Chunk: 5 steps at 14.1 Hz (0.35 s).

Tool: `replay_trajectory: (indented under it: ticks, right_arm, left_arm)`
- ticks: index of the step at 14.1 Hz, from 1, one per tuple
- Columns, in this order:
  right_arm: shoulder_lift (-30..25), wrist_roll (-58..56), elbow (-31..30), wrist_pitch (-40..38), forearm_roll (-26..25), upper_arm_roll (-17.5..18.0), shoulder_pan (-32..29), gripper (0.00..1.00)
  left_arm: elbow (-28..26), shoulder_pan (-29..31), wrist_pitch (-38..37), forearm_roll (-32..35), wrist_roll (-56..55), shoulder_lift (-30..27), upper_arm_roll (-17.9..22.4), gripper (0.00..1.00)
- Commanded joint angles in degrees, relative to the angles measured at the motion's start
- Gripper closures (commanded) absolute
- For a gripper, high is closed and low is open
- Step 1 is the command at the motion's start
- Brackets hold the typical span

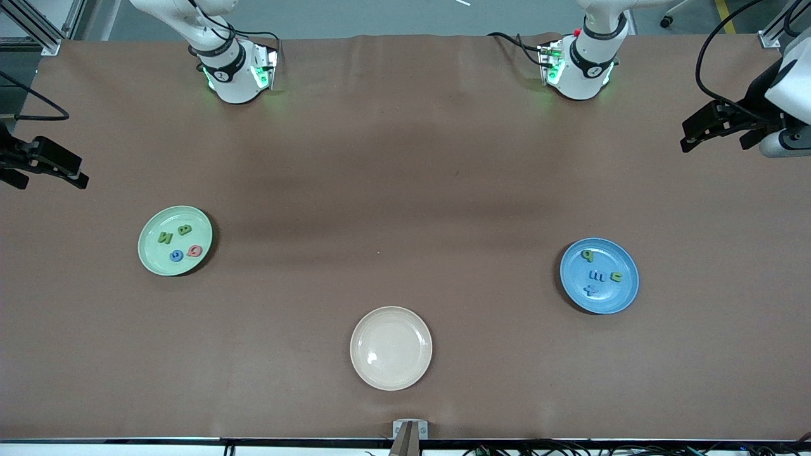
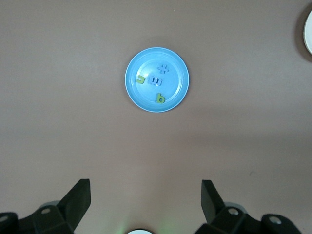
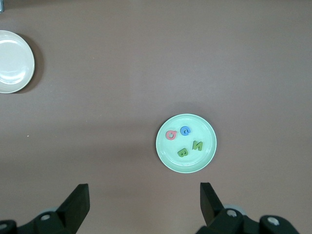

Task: Sort upper and lower case letters into plates

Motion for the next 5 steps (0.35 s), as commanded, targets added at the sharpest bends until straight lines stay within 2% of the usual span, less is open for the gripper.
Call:
replay_trajectory:
  ticks: [1,5]
  right_arm:
    - [-0.7,0.3,-0.4,0.0,-0.5,0.6,-0.8,0.0]
    - [-0.8,0.3,-0.4,-0.1,-0.7,0.5,-0.9,0.0]
  left_arm:
    - [0.6,0.2,-0.1,1.0,1.3,-0.7,0.1,0.0]
    - [0.6,0.1,-0.3,1.0,1.2,-0.7,0.1,0.0]
